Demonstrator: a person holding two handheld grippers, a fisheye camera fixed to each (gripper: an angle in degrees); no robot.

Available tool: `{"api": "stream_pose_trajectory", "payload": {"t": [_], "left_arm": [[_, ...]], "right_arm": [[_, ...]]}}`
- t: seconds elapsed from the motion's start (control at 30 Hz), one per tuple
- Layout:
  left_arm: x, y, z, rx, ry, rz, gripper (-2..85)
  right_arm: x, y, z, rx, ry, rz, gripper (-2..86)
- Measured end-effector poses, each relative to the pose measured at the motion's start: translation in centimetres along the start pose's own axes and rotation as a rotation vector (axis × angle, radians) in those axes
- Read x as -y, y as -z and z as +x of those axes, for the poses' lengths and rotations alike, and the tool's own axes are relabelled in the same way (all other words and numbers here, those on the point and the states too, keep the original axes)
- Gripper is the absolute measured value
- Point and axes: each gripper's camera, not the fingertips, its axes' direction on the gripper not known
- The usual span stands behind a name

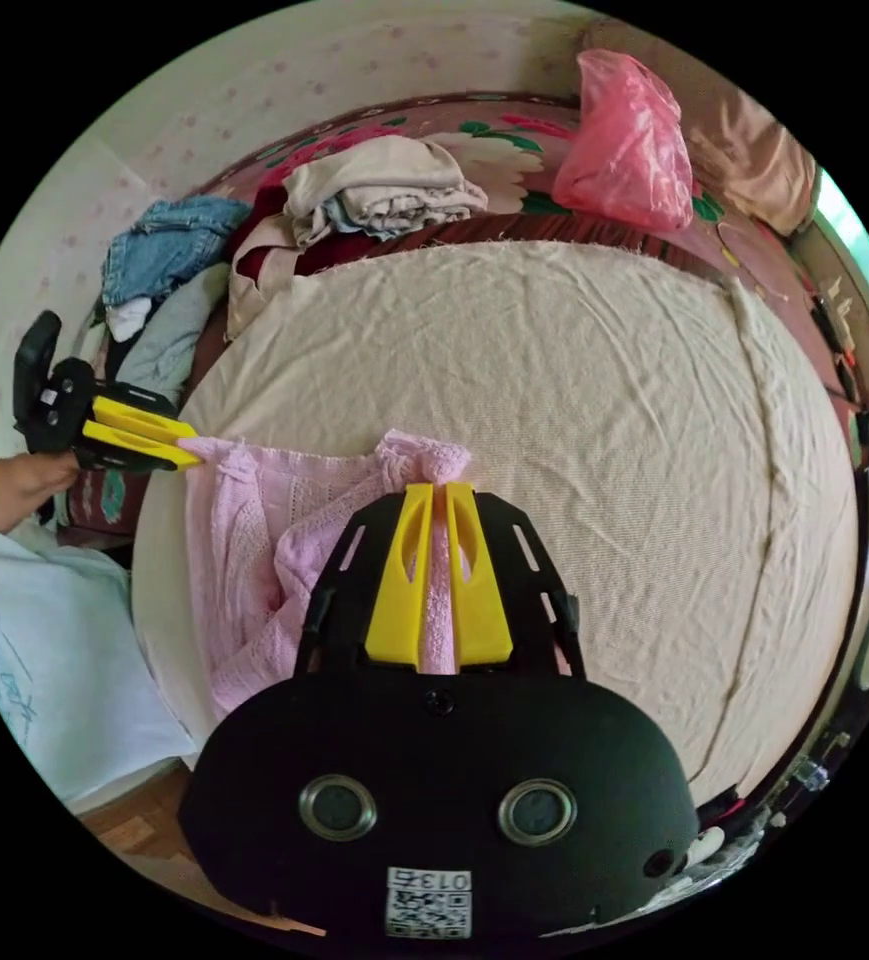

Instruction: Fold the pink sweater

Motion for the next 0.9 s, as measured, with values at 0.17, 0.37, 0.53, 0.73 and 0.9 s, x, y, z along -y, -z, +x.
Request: {"api": "stream_pose_trajectory", "payload": {"t": [0.17,0.37,0.53,0.73,0.9], "left_arm": [[-2.9,1.9,1.2,-0.039,-0.009,0.067,1.8],[-5.2,4.6,5.1,-0.146,-0.125,0.207,1.4],[-7.1,5.7,11.2,-0.269,-0.326,0.212,1.3],[-9.8,3.4,21.1,-0.429,-0.587,0.159,1.4],[-10.9,-1.6,30.4,-0.532,-0.797,0.056,1.3]], "right_arm": [[-3.1,3.8,-1.6,-0.066,0.02,0.119,1.5],[-9.5,9.7,-3.3,-0.127,0.026,0.245,1.2],[-18.7,15.0,-6.1,-0.213,0.033,0.375,1.2],[-33.9,18.8,-9.0,-0.302,-0.109,0.476,1.2],[-46.7,18.4,-11.2,-0.362,-0.302,0.452,1.3]]}}
